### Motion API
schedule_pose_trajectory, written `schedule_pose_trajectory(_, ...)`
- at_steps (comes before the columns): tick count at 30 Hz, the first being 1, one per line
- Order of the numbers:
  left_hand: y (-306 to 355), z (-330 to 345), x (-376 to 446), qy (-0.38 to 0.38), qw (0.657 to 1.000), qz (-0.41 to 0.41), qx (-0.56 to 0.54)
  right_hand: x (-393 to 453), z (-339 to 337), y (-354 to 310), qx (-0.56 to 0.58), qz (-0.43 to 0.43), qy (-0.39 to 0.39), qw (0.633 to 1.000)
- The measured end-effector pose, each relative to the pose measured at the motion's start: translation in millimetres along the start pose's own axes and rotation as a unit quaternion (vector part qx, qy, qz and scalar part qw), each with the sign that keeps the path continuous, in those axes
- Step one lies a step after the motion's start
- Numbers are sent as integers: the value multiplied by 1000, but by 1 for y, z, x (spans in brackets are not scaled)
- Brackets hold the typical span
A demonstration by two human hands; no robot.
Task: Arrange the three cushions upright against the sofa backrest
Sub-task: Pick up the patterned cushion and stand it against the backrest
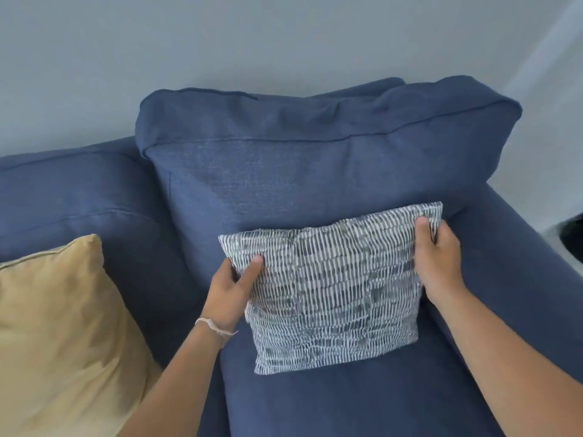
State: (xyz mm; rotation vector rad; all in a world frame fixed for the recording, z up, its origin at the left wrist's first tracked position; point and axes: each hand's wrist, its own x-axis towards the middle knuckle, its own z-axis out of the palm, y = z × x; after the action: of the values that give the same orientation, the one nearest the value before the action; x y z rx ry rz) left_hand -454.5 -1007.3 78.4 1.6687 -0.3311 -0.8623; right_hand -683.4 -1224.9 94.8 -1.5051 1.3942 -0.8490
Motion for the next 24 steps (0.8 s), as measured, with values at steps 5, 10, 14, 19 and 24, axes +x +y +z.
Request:
schedule_pose_trajectory(5,-4,11,17,135,989,56,0,46,-4,11,-59,-55,-11,997)
schedule_pose_trajectory(10,-9,6,26,174,982,60,-32,64,-14,12,-58,-66,-28,996)
schedule_pose_trajectory(14,-46,-16,16,109,982,-34,-153,46,-26,41,98,58,-32,993)
schedule_pose_trajectory(19,-163,-43,-3,89,955,-252,128,4,-46,143,-72,223,-136,963)
schedule_pose_trajectory(24,-192,-8,-22,-61,910,-267,311,-29,-42,191,-287,206,-290,889)
